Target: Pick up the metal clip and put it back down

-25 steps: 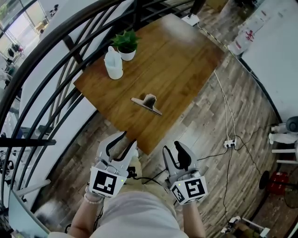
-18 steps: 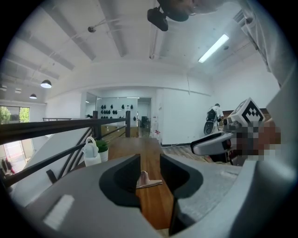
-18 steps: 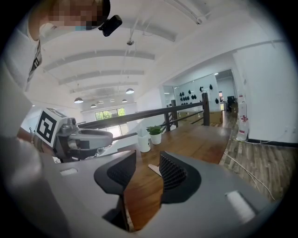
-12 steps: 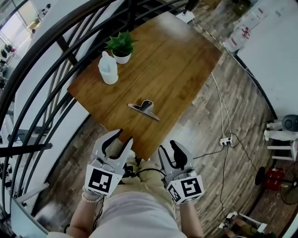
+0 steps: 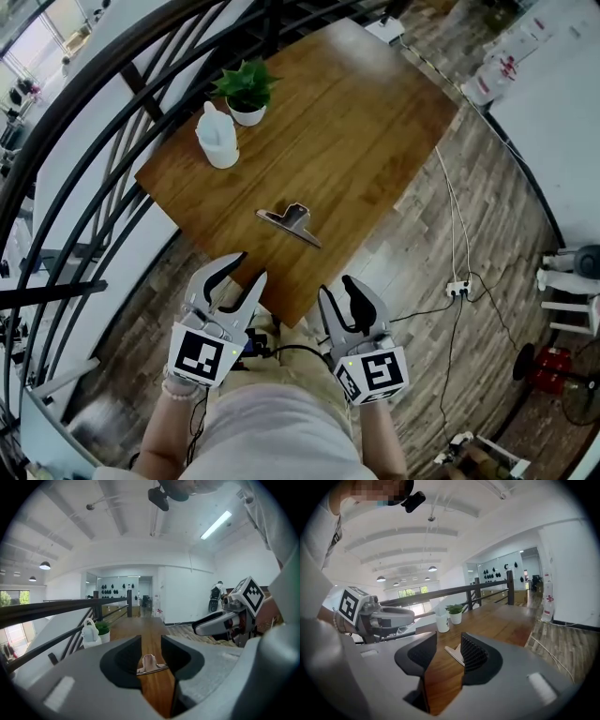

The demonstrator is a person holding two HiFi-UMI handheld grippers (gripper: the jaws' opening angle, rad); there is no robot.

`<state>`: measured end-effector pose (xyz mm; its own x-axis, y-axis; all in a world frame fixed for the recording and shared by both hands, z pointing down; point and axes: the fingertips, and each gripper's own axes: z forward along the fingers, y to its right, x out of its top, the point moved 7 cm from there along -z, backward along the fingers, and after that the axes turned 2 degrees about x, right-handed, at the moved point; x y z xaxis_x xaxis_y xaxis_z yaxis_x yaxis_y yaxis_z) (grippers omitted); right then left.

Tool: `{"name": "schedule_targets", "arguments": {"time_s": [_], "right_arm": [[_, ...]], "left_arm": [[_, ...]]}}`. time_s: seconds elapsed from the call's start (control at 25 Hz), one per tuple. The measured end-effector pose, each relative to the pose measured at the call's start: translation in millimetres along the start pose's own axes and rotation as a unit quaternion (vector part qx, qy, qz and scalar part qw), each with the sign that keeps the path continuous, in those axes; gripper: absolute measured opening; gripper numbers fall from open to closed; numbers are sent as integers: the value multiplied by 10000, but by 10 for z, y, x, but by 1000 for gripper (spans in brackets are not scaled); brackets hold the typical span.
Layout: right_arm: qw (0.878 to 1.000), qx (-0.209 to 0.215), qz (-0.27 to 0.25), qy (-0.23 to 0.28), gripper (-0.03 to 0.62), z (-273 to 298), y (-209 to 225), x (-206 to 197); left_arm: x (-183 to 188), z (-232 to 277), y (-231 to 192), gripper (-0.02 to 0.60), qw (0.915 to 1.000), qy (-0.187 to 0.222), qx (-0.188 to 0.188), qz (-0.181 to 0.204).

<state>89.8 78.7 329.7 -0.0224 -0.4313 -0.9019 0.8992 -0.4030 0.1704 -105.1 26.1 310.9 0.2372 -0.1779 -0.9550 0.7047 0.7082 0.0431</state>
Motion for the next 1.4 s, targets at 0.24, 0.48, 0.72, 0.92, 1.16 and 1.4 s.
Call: {"name": "schedule_targets", "arguments": {"time_s": [0.24, 0.48, 0.72, 0.92, 1.16, 1.4], "right_arm": [[9995, 195, -59, -232, 172, 183, 129, -104], [9986, 302, -85, -433, 173, 391, 258, -219], [9964, 452, -100, -714, 175, 601, 368, -416], [9955, 429, -83, -841, 175, 755, 485, -539], [9937, 423, -169, -1022, 175, 935, 601, -645], [9909, 485, -264, -1228, 176, 1124, 668, -760]], "left_arm": [[-108, 156, -37, 127, 9999, -142, 62, 30], [-365, 325, -104, 127, 9990, -407, 37, -198], [-615, 543, -151, 127, 9979, -644, -75, -93], [-823, 723, -209, 129, 9960, -879, -153, 43], [-1006, 927, -290, 132, 9934, -1104, -242, 193], [-1192, 1124, -342, 137, 9893, -1348, -402, 394]]}}
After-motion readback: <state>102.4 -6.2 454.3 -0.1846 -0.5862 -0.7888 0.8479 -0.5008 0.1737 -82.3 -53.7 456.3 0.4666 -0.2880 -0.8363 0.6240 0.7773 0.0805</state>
